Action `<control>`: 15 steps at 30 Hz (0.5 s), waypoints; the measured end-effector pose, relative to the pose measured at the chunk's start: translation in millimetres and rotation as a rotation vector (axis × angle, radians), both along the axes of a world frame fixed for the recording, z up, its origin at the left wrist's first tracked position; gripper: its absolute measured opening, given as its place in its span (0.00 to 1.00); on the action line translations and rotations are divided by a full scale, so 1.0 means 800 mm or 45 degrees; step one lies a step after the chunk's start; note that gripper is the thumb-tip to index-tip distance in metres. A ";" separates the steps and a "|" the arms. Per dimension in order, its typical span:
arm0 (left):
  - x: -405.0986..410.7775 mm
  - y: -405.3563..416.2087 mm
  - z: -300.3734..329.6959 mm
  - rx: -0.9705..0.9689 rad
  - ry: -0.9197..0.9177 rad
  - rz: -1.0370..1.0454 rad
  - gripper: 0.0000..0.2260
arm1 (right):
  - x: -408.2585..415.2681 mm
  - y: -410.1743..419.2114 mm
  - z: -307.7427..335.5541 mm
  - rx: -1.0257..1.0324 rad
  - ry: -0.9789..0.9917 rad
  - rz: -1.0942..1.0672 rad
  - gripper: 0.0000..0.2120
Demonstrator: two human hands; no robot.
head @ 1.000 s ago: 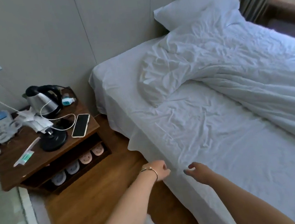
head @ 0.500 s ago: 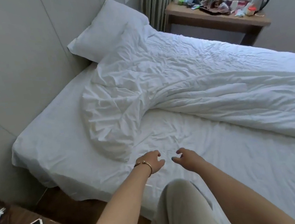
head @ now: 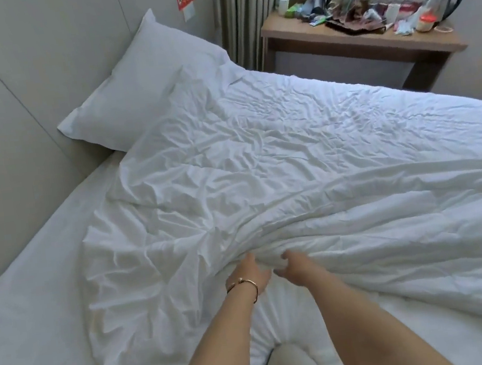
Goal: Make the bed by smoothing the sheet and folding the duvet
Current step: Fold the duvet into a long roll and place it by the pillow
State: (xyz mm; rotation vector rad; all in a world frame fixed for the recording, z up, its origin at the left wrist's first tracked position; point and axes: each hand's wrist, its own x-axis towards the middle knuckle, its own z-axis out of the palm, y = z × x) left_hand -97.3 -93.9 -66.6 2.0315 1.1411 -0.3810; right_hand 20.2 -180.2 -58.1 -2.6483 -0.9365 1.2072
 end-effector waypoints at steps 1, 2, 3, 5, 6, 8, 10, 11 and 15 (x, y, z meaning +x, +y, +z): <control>0.028 0.013 0.002 -0.025 0.015 0.053 0.27 | 0.024 0.021 -0.003 -0.009 0.010 0.032 0.31; 0.054 0.025 0.006 -0.053 0.034 0.084 0.27 | 0.045 0.039 -0.001 -0.021 0.024 0.077 0.31; 0.078 0.035 0.012 -0.062 0.039 0.098 0.28 | 0.065 0.055 0.002 -0.029 0.036 0.114 0.31; 0.114 0.055 0.028 -0.022 0.056 0.090 0.29 | 0.097 0.078 0.006 -0.037 0.049 0.160 0.29; 0.124 0.063 0.033 0.021 0.063 0.086 0.28 | 0.110 0.084 0.006 -0.016 0.062 0.133 0.29; 0.140 0.085 0.031 0.112 0.087 0.118 0.28 | 0.132 0.092 0.005 0.043 0.108 0.026 0.30; 0.143 0.096 0.016 0.141 0.141 0.219 0.30 | 0.149 0.095 -0.002 0.067 0.077 0.004 0.31; 0.141 0.096 0.006 0.144 0.168 0.270 0.32 | 0.155 0.095 -0.008 0.077 0.022 0.038 0.32; 0.136 0.091 -0.053 0.168 0.255 0.231 0.35 | 0.178 0.107 -0.040 0.022 -0.107 0.259 0.43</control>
